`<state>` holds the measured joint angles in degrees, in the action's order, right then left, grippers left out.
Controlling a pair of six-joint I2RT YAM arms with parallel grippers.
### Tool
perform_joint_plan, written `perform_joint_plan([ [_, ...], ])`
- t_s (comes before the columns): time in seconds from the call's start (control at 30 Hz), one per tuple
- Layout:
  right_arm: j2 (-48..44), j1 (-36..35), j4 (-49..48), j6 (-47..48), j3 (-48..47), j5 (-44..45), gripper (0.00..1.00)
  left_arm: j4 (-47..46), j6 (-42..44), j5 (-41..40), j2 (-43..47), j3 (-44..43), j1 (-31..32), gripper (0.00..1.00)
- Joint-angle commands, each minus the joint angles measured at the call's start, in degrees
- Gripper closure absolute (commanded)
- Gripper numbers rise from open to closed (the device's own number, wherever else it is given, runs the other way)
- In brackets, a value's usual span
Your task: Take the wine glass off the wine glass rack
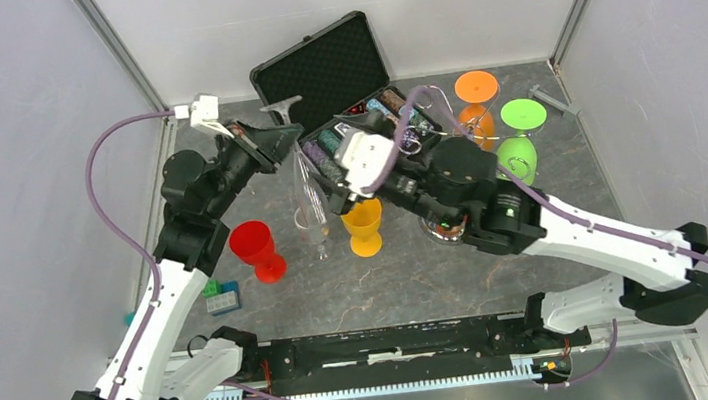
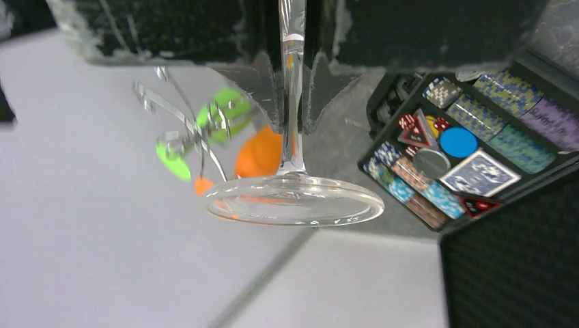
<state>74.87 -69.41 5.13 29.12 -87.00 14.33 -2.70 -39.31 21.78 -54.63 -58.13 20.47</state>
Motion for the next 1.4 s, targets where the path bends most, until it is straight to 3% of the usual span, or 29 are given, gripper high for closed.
perform_joint_plan([
  [0.0, -7.0, -0.3, -8.6, -5.4, 6.9, -2.4, 0.11, -6.4, -14.5, -23.3, 3.0, -0.7, -0.1, 0.98],
  [0.13, -10.7, -0.3, -14.2, -15.2, 13.1, 2.0, 0.13, -15.1, -25.5, -34.3, 6.4, 4.5, -0.1, 0.98],
  [0.27, -11.1, -0.3, -14.3, -32.3, 13.8, 4.7, 0.15, -21.5, -28.2, -38.2, 6.7, 5.1, -0.1, 0.98],
  [0.4, -13.1, -0.3, -23.3, -49.2, 20.5, 4.5, 0.16, -24.6, -33.5, -40.9, 6.9, 6.4, -0.1, 0.98],
  [0.53, -15.0, -0.3, -35.0, -57.5, 27.9, 9.0, 0.17, -26.6, -38.1, -43.7, 7.9, 8.1, -0.1, 0.98],
  [1.03, -7.3, -0.3, -37.9, -64.3, 21.7, 7.5, 0.24, -27.8, -42.5, -40.6, 9.1, 8.3, 0.0, 0.98],
  [1.3, -5.0, -0.2, -37.8, -65.8, 19.5, 5.8, 0.48, -29.4, -44.0, -39.4, 8.8, 8.7, 0.0, 0.98],
  [1.37, -4.6, -0.2, -38.0, -66.0, 19.2, 6.0, 0.49, -29.7, -44.3, -38.7, 8.7, 8.6, 0.0, 0.98],
])
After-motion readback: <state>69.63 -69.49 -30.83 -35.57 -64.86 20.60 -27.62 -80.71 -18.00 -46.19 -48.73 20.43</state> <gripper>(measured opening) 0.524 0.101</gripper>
